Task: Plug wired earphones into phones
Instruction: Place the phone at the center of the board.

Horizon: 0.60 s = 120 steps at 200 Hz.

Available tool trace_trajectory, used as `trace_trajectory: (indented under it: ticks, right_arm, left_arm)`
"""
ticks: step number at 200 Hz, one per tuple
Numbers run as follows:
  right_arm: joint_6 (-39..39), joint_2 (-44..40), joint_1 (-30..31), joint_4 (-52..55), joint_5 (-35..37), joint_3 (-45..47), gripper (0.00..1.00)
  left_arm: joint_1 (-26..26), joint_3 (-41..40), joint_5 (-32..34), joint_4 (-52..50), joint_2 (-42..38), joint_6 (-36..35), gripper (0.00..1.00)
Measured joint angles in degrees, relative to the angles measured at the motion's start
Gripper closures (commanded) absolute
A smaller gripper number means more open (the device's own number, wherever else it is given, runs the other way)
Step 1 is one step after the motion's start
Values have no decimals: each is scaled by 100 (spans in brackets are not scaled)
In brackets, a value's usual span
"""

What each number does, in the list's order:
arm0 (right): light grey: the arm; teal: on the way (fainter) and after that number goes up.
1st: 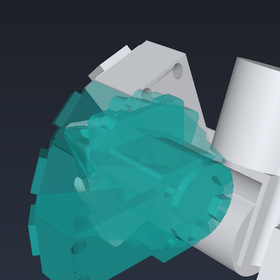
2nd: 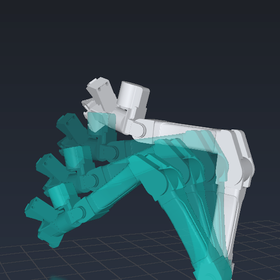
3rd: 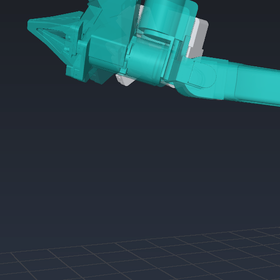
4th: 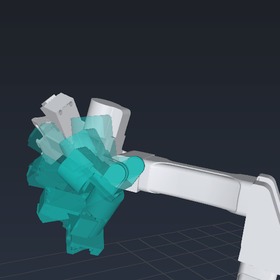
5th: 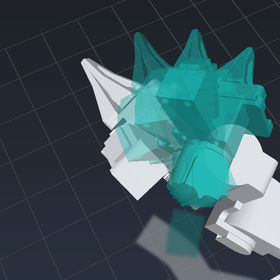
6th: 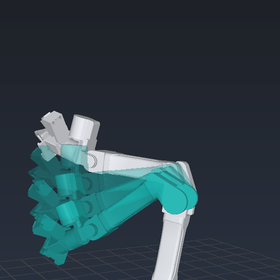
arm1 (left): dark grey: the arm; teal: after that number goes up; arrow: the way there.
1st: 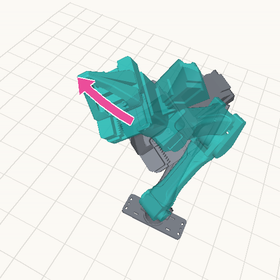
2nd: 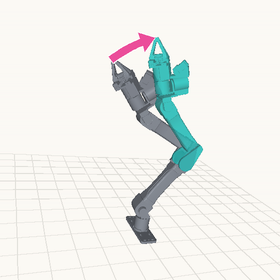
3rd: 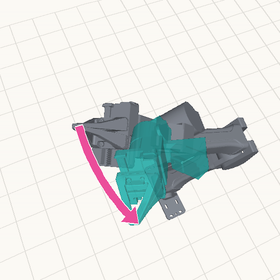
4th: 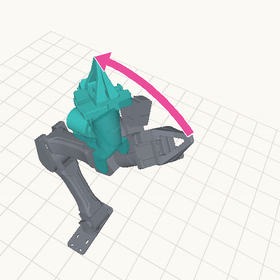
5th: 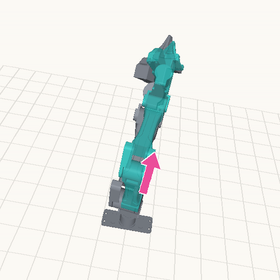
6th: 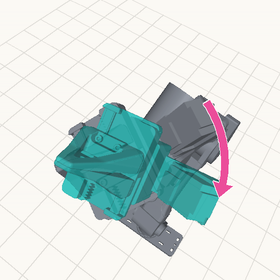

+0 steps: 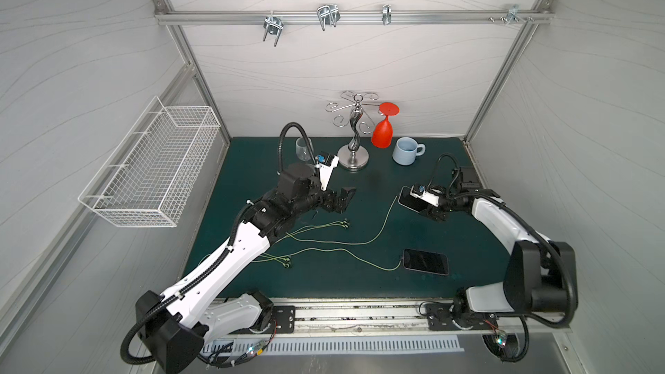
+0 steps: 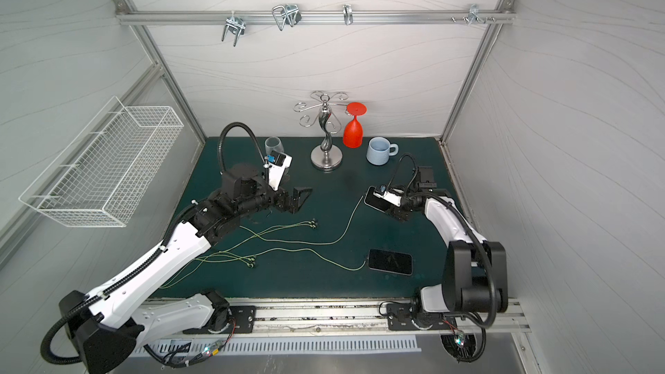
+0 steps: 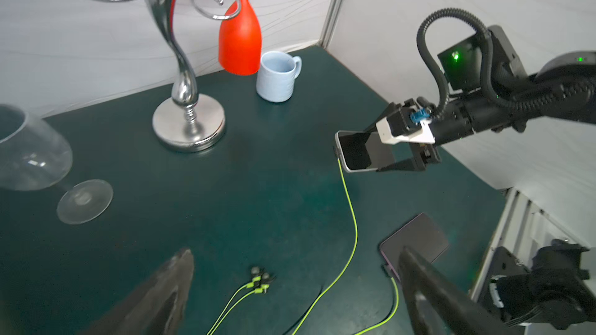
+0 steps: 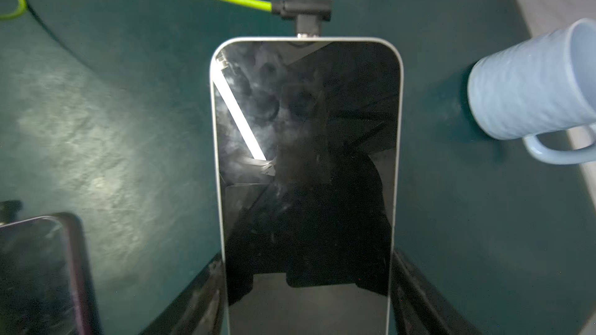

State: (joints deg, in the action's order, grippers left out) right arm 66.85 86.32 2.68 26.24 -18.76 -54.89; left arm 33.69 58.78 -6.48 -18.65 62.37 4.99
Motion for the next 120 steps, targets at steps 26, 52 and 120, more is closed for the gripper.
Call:
trace_trajectory:
  ticks: [26, 52, 120]
  right_arm:
    - [0, 820, -35, -96, 293, -437, 24]
    - [-7, 1303, -109, -138, 437, -695, 24]
    - [-136, 1508, -260, -306, 485, -634, 21]
  left_arm:
    - [-205, -511, 341, -280, -286, -61, 1]
    - [-468, -981, 570, -492, -531, -59, 1]
    - [-1045, -1189, 975, -529, -483, -151, 1]
